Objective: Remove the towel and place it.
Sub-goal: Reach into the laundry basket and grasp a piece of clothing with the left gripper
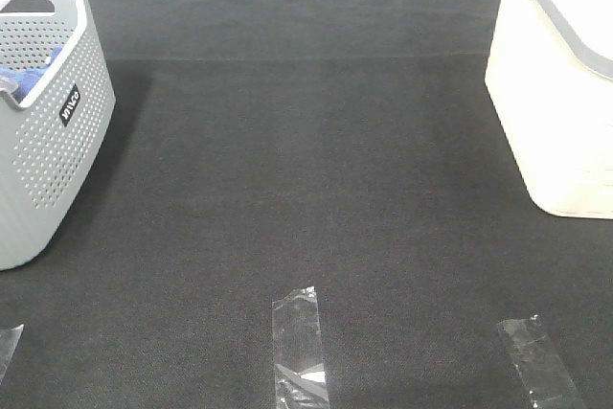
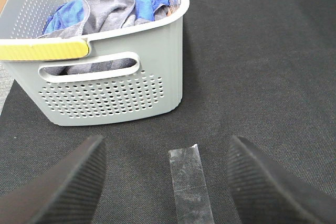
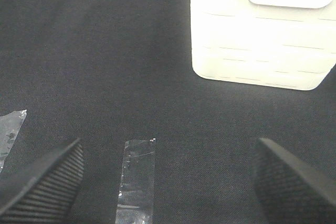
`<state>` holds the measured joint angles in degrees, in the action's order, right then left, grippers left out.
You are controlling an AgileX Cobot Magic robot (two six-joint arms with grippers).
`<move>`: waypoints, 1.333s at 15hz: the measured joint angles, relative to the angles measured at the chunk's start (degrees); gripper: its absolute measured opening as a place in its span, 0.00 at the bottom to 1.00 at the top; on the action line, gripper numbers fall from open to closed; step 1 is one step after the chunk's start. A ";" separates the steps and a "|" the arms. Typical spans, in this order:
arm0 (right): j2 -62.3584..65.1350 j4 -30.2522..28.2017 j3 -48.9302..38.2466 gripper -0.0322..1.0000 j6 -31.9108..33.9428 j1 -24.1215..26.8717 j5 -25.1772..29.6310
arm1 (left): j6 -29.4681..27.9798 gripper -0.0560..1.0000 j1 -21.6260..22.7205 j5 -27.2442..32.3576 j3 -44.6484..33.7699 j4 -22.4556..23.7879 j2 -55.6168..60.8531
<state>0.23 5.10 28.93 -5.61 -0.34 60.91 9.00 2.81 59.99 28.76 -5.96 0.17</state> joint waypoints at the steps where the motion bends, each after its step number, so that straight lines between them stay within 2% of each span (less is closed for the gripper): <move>1: 0.00 0.00 0.00 0.81 0.00 0.00 0.00 | 0.00 0.65 0.00 0.00 0.00 0.00 0.00; 20: 0.00 0.00 0.00 0.81 0.00 0.00 0.00 | 0.00 0.65 0.00 0.00 0.00 0.00 0.00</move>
<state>0.23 5.10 28.93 -5.61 -0.34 60.91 9.00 2.81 59.99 28.76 -5.96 0.17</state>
